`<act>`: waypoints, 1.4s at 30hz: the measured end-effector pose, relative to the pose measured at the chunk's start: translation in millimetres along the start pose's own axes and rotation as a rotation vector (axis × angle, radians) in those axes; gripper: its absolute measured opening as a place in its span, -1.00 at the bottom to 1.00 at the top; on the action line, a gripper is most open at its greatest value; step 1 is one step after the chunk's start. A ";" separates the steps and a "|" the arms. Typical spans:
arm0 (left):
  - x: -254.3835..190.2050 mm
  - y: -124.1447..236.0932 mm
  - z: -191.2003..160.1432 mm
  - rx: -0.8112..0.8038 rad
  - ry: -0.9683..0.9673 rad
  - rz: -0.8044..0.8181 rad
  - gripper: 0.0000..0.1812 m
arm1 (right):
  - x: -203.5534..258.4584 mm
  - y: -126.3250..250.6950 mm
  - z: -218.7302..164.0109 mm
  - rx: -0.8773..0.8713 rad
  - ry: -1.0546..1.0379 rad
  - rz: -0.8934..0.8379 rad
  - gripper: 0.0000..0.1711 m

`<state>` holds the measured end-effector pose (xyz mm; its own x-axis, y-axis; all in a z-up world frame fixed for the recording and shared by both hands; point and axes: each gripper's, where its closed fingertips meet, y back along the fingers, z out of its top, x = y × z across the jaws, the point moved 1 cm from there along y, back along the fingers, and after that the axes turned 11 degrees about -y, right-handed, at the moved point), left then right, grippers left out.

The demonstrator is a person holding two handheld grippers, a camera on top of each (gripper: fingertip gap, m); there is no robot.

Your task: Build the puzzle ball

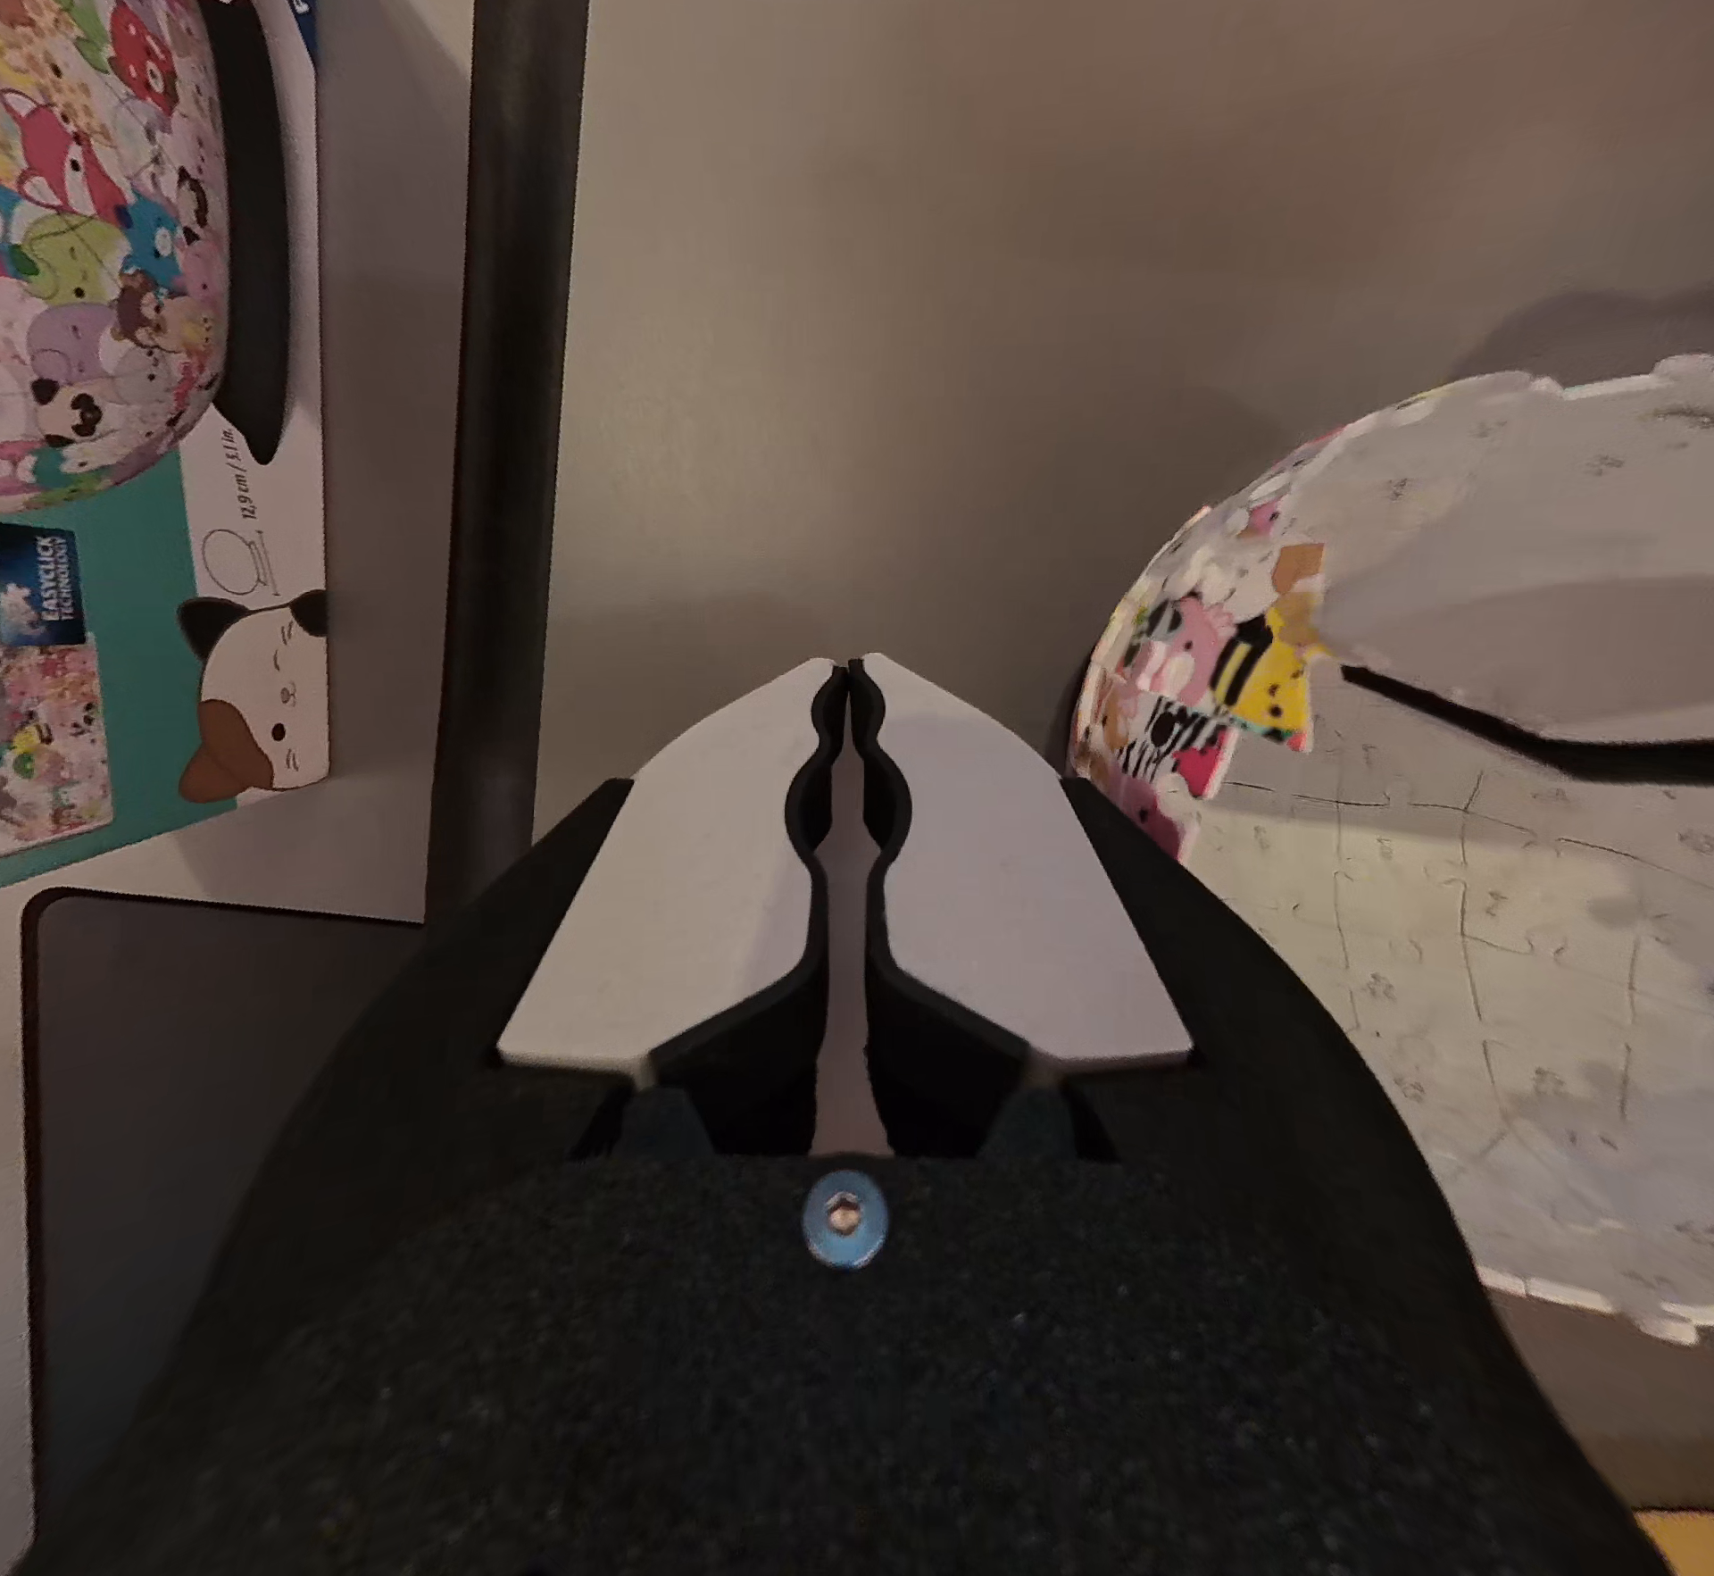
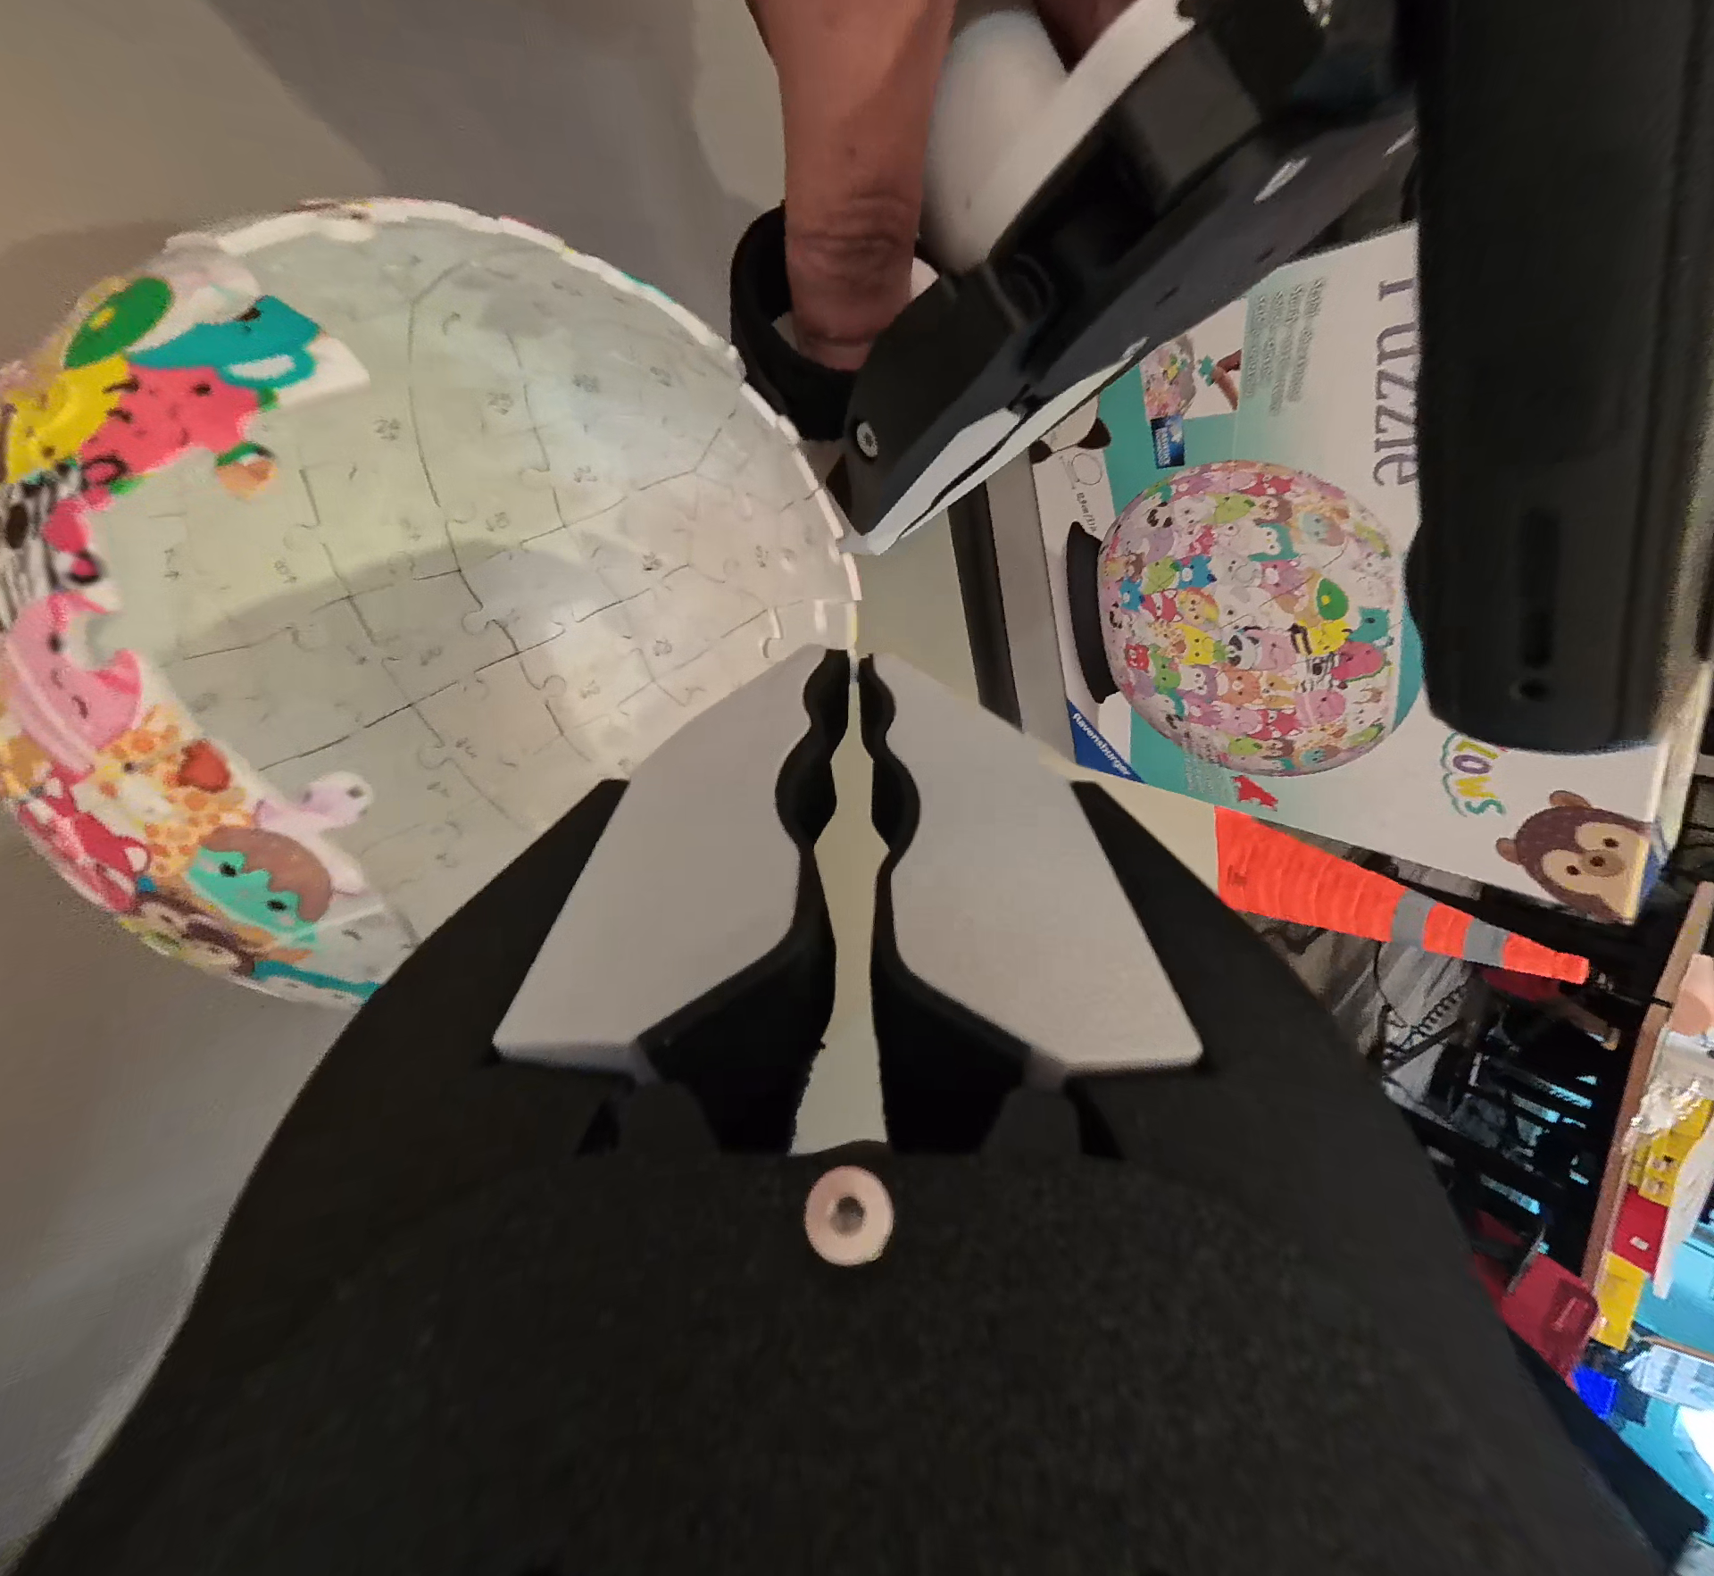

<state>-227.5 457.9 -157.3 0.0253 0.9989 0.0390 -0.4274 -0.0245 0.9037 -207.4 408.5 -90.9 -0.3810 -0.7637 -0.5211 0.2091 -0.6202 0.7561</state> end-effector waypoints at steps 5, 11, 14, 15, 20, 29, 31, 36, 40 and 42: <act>0.8 -0.8 0.0 0.013 -0.001 -0.007 -1.00 | 0.8 0.7 0.7 -0.019 0.025 -0.003 -0.97; 0.5 -1.6 -0.3 0.012 0.001 -0.011 -1.00 | 2.2 -4.2 -2.7 -0.011 0.016 0.002 -0.97; 0.0 -2.3 -0.8 0.009 0.006 -0.019 -1.00 | 3.8 -7.1 -5.0 -0.008 0.020 -0.003 -0.97; -0.1 -2.5 -0.8 0.008 0.007 -0.022 -1.00 | 3.5 -7.5 -5.6 -0.010 0.023 -0.010 -0.97; 0.0 -3.3 -1.3 0.013 0.009 -0.030 -1.00 | 1.9 -4.9 -5.4 -0.031 0.029 -0.032 -0.97; 2.6 4.4 0.0 -0.006 0.016 -0.013 -1.00 | -1.0 -4.1 -4.3 -0.045 0.029 -0.046 -0.97; 2.7 6.4 -0.5 -0.009 0.015 -0.010 -1.00 | -1.5 -4.5 -4.3 -0.047 0.029 -0.046 -0.97; 3.9 6.7 0.2 -0.019 0.019 -0.011 -1.00 | -1.6 -5.5 -3.3 -0.059 0.040 -0.034 -0.97; 4.8 4.0 0.7 -0.006 0.012 -0.009 -1.00 | -1.8 -6.8 -2.2 -0.060 0.044 -0.036 -0.97; 5.2 4.4 2.2 -0.009 0.012 -0.009 -1.00 | -3.7 -6.3 -1.9 -0.065 0.051 -0.052 -0.97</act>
<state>-227.2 462.9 -152.1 0.0181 0.9995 0.0261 -0.4356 -0.0156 0.9000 -205.6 414.9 -94.5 -0.3468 -0.7370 -0.5802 0.2483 -0.6686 0.7009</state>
